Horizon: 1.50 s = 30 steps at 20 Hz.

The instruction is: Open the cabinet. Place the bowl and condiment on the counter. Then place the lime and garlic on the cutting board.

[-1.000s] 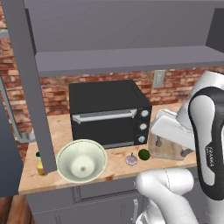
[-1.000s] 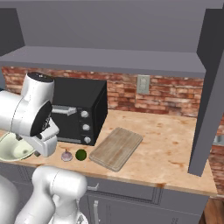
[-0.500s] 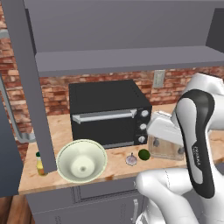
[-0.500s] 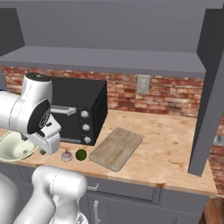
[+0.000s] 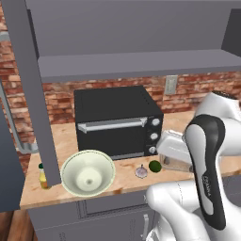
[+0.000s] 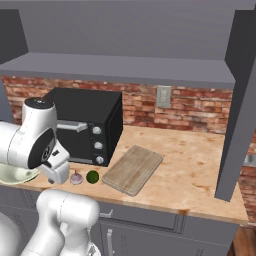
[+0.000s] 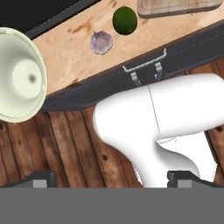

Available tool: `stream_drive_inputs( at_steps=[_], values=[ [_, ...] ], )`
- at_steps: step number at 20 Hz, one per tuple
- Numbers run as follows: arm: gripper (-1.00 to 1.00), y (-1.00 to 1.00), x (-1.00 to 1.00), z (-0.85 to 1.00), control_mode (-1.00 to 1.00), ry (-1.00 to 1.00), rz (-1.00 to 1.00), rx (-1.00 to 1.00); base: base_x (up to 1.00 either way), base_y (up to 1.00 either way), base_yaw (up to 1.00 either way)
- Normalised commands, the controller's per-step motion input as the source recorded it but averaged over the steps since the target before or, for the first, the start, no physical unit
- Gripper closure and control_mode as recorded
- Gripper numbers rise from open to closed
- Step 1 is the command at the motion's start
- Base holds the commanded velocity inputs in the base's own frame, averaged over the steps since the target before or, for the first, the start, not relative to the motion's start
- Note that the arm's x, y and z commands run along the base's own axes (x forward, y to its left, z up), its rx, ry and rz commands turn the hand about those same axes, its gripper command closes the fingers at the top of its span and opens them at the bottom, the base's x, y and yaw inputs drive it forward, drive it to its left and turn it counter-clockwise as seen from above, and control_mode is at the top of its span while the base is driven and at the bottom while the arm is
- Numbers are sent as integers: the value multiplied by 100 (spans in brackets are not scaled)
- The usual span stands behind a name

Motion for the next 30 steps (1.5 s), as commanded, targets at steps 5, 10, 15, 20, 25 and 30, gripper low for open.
stream_drive_inputs(
  at_steps=[5,10,15,20,25,30],
  values=[
    [-100,0,3,-12,-100,-15,0,-4,0,0,0],
    [-100,0,1,-11,-100,-12,0,-5,0,0,0],
    [-100,0,3,-7,-100,-5,0,-2,0,0,0],
    [-100,0,0,-15,-100,0,0,0,0,0,0],
    [-100,1,0,-25,-100,0,-4,0,0,0,0],
    [-100,9,0,-24,-100,0,-8,0,0,0,0]
  ],
)
